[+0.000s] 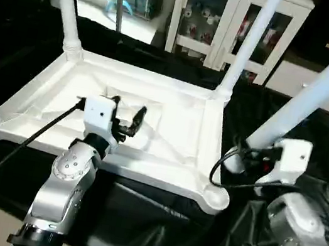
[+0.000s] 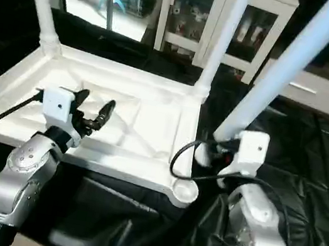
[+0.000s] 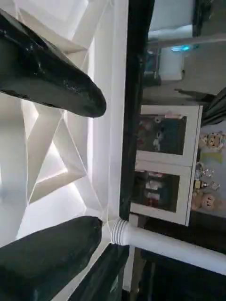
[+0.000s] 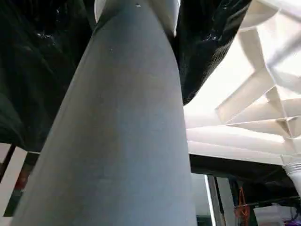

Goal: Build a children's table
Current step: Insert table leg to table base

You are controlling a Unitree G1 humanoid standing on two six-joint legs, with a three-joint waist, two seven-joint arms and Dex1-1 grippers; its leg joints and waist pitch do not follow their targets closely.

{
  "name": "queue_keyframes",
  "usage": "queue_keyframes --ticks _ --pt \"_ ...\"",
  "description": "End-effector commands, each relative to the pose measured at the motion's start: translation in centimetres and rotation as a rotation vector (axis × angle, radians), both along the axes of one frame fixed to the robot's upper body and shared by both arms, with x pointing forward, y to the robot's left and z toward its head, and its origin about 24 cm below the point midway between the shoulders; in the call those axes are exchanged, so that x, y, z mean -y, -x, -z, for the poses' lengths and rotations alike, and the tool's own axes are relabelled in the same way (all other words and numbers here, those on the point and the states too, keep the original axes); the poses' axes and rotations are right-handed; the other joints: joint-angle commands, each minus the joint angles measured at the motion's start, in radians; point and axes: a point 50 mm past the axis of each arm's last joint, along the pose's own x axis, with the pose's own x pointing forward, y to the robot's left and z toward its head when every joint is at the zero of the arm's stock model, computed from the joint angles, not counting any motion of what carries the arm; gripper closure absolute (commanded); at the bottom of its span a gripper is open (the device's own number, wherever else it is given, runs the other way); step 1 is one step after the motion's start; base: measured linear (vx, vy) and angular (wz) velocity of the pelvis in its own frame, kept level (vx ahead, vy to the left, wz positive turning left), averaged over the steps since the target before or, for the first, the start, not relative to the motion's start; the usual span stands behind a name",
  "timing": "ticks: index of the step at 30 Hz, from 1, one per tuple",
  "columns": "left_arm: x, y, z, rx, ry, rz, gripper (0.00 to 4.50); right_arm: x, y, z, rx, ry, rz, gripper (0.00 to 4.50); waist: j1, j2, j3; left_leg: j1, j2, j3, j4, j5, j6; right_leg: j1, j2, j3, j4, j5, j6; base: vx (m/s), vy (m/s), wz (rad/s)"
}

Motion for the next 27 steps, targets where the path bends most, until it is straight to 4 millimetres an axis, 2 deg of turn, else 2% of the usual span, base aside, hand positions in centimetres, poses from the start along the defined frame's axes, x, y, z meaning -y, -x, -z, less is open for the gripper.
queue_keyframes --ticks 1,2,3,4,5,6,7,8,9,10,11,12,13,14,15,16,17,18,19,20,21,22,23,24,25,26,27 --pt "0.8 -0.3 -0.5 0.024 0.005 0.018 0.66 0.1 -0.2 -0.6 0.012 0.004 0.008 2.64 -0.005 0.015 -0.041 0.035 0.242 -0.106 -0.246 -0.451 0.066 -0.028 -0.042 0.012 0.05 -0.091 -0.05 -0.028 -0.165 0.26" --pt "0.7 -0.3 -0.5 0.025 0.004 0.016 0.66 0.0 -0.4 -0.6 0.009 0.004 0.009 2.64 -0.009 0.003 -0.058 0.046 0.208 -0.088 -0.217 -0.362 0.138 -0.022 -0.056 0.029 0.02 -0.065 -0.116 0.002 -0.236 0.2" --pt "0.7 -0.3 -0.4 0.024 0.002 0.014 0.66 0.1 -0.4 -0.6 0.008 0.005 0.01 2.64 -0.015 -0.007 -0.071 0.044 0.177 -0.081 -0.189 -0.294 0.18 -0.014 -0.066 0.039 0.0 -0.014 -0.186 0.002 -0.236 0.2" --pt "0.7 -0.3 -0.5 0.025 0.0 0.008 0.66 0.0 -0.4 -0.6 0.007 0.003 0.006 2.64 -0.009 -0.033 -0.079 -0.013 0.043 -0.006 -0.1 -0.23 0.237 0.016 -0.067 0.045 -0.09 0.022 -0.4 -0.006 -0.264 0.02" --pt "0.8 -0.3 -0.6 0.025 -0.001 0.007 0.66 -0.1 -0.3 -0.7 0.008 0.001 0.001 2.64 0.034 -0.086 -0.106 -0.067 -0.083 0.052 0.119 -0.219 0.234 0.076 -0.083 0.082 -0.143 0.007 -0.512 -0.001 -0.257 0.0" --pt "0.8 -0.3 -0.6 0.026 -0.001 0.007 0.66 -0.1 -0.3 -0.7 0.008 0.0 0.001 2.64 0.042 -0.075 -0.085 -0.106 -0.066 0.031 0.144 -0.133 0.162 0.081 -0.101 0.081 -0.14 -0.007 -0.493 -0.001 -0.257 0.0" --pt "0.9 -0.3 -0.7 0.031 -0.008 0.019 0.66 -0.1 -0.2 -0.7 0.005 0.001 -0.002 2.64 0.042 -0.082 -0.088 -0.116 -0.063 0.024 0.15 -0.121 0.137 0.085 -0.107 0.074 -0.135 0.006 -0.461 0.001 -0.239 -0.04" --pt "0.9 -0.2 -0.6 0.014 0.006 0.027 0.66 -0.1 -0.2 -0.6 0.002 0.002 -0.002 2.64 0.044 -0.065 -0.093 -0.112 -0.057 0.012 0.135 -0.118 0.11 0.089 -0.117 0.065 -0.144 -0.02 -0.374 -0.021 -0.214 -0.04" --pt "0.8 -0.3 -0.6 0.012 0.007 0.025 0.66 -0.2 -0.2 -0.5 -0.002 0.001 -0.001 2.64 0.046 -0.054 -0.091 -0.104 -0.057 0.008 0.112 -0.11 0.118 0.086 -0.116 0.066 -0.158 -0.047 -0.296 -0.021 -0.214 -0.04" --pt "0.8 -0.3 -0.6 0.011 0.007 0.025 0.66 -0.2 -0.2 -0.5 -0.002 0.001 0.0 2.64 0.048 -0.01 -0.086 -0.089 -0.005 -0.023 0.019 -0.036 0.167 0.088 -0.104 0.042 -0.186 -0.137 -0.083 -0.038 -0.178 0.07" --pt "0.6 -0.4 -0.5 0.007 -0.001 0.018 0.66 -0.3 -0.3 -0.4 -0.004 -0.002 -0.002 2.64 0.049 0.016 -0.094 -0.066 0.055 -0.05 -0.029 0.028 0.194 0.089 -0.086 0.011 -0.185 -0.126 0.015 -0.037 -0.168 -0.01" --pt "0.2 -0.6 -0.5 -0.007 -0.008 0.002 0.66 -0.6 -0.4 -0.4 -0.004 -0.007 -0.007 2.64 0.014 0.002 -0.107 0.031 0.267 -0.18 -0.078 0.225 0.455 -0.041 -0.103 0.036 0.035 -0.112 0.142 -0.037 -0.168 -0.01" --pt "0.2 -0.6 -0.5 -0.008 -0.008 0.001 0.66 -0.7 -0.4 -0.4 -0.004 -0.007 -0.007 2.64 0.013 -0.012 -0.106 0.045 0.208 -0.136 -0.06 0.299 0.47 -0.079 -0.113 0.066 0.041 -0.041 0.088 -0.014 -0.133 0.02" --pt "0.1 -0.7 -0.5 -0.01 -0.02 0.004 0.66 -0.8 -0.4 -0.5 -0.001 -0.01 -0.011 2.64 0.017 -0.042 -0.096 -0.002 0.034 -0.049 -0.004 0.278 0.399 -0.054 -0.147 0.105 -0.03 0.109 0.041 -0.029 -0.099 0.08" --pt "0.0 -0.9 -0.7 0.004 -0.042 0.011 0.66 -0.9 -0.5 -0.7 0.006 -0.015 -0.014 2.64 0.069 -0.057 -0.088 -0.097 0.015 -0.055 0.082 0.011 0.246 0.036 -0.289 0.208 -0.118 0.084 0.043 -0.029 -0.099 0.08" --pt "0.0 -0.9 -0.7 0.004 -0.042 0.011 0.66 -0.9 -0.5 -0.7 0.006 -0.015 -0.014 2.64 0.084 -0.049 -0.083 -0.093 0.035 -0.073 0.092 -0.045 0.169 0.033 -0.316 0.208 -0.126 -0.014 0.011 -0.083 -0.025 -0.01" --pt "0.0 -1.0 -0.8 0.008 -0.057 0.026 0.66 -0.9 -0.4 -0.8 0.009 -0.017 -0.015 2.64 0.09 -0.049 -0.072 -0.088 0.017 -0.074 0.066 -0.031 0.053 0.05 -0.25 0.153 -0.124 -0.215 -0.049 -0.099 0.002 -0.13" --pt "0.0 -1.0 -0.9 0.01 -0.071 0.047 0.66 -0.8 -0.4 -0.8 0.01 -0.018 -0.015 2.64 0.092 -0.043 -0.069 -0.084 0.01 -0.067 0.04 -0.013 0.031 0.052 -0.208 0.139 -0.126 -0.287 -0.086 -0.099 0.002 -0.13" --pt "0.2 -0.9 -1.0 0.014 -0.084 0.088 0.66 -0.7 -0.4 -0.8 0.011 -0.02 -0.014 2.64 0.092 -0.034 -0.058 -0.061 0.017 -0.063 -0.003 -0.002 0.022 0.034 -0.17 0.111 -0.131 -0.362 -0.112 -0.1 -0.02 -0.06" --pt "0.4 -0.9 -1.1 0.017 -0.092 0.119 0.66 -0.6 -0.4 -0.8 0.013 -0.021 -0.013 2.64 0.063 -0.012 -0.054 -0.009 0.055 -0.041 -0.097 -0.196 0.009 0.002 -0.057 0.052 -0.1 -0.394 -0.109 -0.114 0.036 0.13" --pt "0.4 -0.9 -1.1 0.017 -0.092 0.119 0.66 -0.6 -0.4 -0.8 0.013 -0.021 -0.013 2.64 0.055 0.002 -0.058 0.0 0.073 -0.051 -0.116 -0.272 -0.02 0.006 -0.041 0.046 -0.084 -0.344 -0.11 -0.114 0.036 0.13" --pt "0.7 -0.7 -1.2 0.018 -0.105 0.177 0.66 -0.5 -0.4 -0.9 0.016 -0.021 -0.013 2.64 0.047 0.01 -0.059 0.001 0.082 -0.048 -0.137 -0.373 -0.052 0.017 -0.049 0.044 -0.091 -0.265 -0.108 -0.101 0.062 0.12" --pt "1.1 -0.4 -1.0 0.004 -0.132 0.275 0.66 -0.5 -0.5 -0.9 0.018 -0.023 -0.015 2.64 0.044 0.008 -0.054 0.004 0.076 -0.038 -0.142 -0.421 -0.064 0.017 -0.058 0.046 -0.102 -0.261 -0.111 -0.089 0.062 0.09" --pt "1.1 -0.4 -1.0 0.004 -0.132 0.275 0.66 -0.5 -0.5 -0.9 0.018 -0.023 -0.015 2.64 0.046 0.004 -0.053 0.005 0.071 -0.035 -0.143 -0.434 -0.066 0.017 -0.064 0.047 -0.109 -0.29 -0.104 -0.089 0.062 0.09" --pt "1.4 -0.2 -0.8 -0.01 -0.151 0.358 0.66 -0.5 -0.7 -0.9 0.022 -0.026 -0.022 2.64 0.044 0.003 -0.052 0.002 0.068 -0.03 -0.144 -0.438 -0.068 0.018 -0.067 0.049 -0.114 -0.316 -0.098 -0.072 0.05 0.06" --pt "2.0 0.1 0.0 -0.049 -0.211 0.541 0.66 -0.7 -1.0 -1.1 0.026 -0.03 -0.066 2.64 0.049 0.001 -0.048 -0.005 0.061 -0.026 -0.144 -0.438 -0.077 0.014 -0.083 0.054 -0.126 -0.416 -0.065 -0.058 0.036 0.0" --pt "2.0 0.1 0.0 -0.049 -0.211 0.541 0.66 -0.7 -1.0 -1.1 0.026 -0.03 -0.066 2.64 0.049 -0.001 -0.049 -0.005 0.059 -0.021 -0.143 -0.437 -0.079 0.009 -0.086 0.059 -0.13 -0.465 -0.045 -0.058 0.036 0.0"
